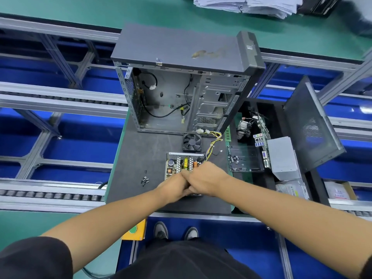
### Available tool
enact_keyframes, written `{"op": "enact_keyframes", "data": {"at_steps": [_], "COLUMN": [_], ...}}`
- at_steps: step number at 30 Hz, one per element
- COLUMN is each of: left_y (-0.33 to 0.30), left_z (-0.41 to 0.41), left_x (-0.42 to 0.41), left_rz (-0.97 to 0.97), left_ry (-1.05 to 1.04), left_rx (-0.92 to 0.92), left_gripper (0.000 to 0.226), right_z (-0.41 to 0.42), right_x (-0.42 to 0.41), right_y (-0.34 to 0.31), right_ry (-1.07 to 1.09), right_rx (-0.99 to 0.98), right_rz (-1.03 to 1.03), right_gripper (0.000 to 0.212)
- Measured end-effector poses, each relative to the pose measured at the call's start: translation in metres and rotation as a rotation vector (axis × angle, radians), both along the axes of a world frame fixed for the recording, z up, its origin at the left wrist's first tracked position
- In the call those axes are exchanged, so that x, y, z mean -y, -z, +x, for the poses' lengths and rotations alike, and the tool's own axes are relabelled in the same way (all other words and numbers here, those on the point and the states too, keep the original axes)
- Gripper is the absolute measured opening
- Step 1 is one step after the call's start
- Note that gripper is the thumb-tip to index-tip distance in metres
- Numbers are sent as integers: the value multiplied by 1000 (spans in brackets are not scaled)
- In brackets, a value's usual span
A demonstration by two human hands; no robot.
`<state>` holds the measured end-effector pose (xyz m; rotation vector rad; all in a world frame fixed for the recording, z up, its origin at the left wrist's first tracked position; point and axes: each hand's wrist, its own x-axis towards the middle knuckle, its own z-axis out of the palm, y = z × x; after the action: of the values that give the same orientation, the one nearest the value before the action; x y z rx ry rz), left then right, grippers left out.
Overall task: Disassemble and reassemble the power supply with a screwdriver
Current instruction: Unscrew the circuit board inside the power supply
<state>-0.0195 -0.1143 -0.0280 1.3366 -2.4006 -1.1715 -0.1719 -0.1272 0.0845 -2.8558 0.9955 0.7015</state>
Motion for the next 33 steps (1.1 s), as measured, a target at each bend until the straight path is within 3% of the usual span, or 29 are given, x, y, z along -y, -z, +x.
{"op": "enact_keyframes", "data": {"at_steps": [3,6,8,10,15,17,19,21,24,26,28,29,31,33], "left_y": [-3,-7,-11,-11,-9,-4,-6,-10,-15,-16,-16,-16,-12,-13], "left_z": [-2,-4,-5,-5,-9,-7,-6,-8,-8,-8,-8,-8,-7,-7], "left_x": [0,-3,-4,-3,-3,-2,-2,-4,-5,-4,-2,-3,-2,-3], "left_rz": [-72,-144,-66,-12,-68,-88,-95,-62,-1,36,36,16,-14,-32], "left_ry": [41,70,-5,-67,13,68,64,23,-36,-4,45,69,82,45], "left_rx": [-135,-240,-175,0,93,123,85,4,92,153,229,241,217,174], "left_gripper": [13,23,25,41,18,22,30,31,46,32,13,17,15,42], "right_z": [-12,-18,-18,-15,-10,-16,-21,-22,-16,-8,-4,-5,-13,-21], "right_x": [9,17,15,12,5,10,18,23,16,3,-6,-8,-5,6], "right_y": [-12,-15,-11,-6,2,-5,-15,-17,-11,-1,5,5,1,-4], "right_ry": [-232,-401,-308,-134,60,-52,-273,-361,-110,88,150,147,13,-256], "right_rx": [17,-23,2,-1,-27,44,22,-11,47,63,68,77,101,80], "right_rz": [67,47,38,19,-9,60,70,85,124,108,80,80,55,2], "right_gripper": [22,20,17,22,36,46,25,16,22,27,32,33,33,26]}}
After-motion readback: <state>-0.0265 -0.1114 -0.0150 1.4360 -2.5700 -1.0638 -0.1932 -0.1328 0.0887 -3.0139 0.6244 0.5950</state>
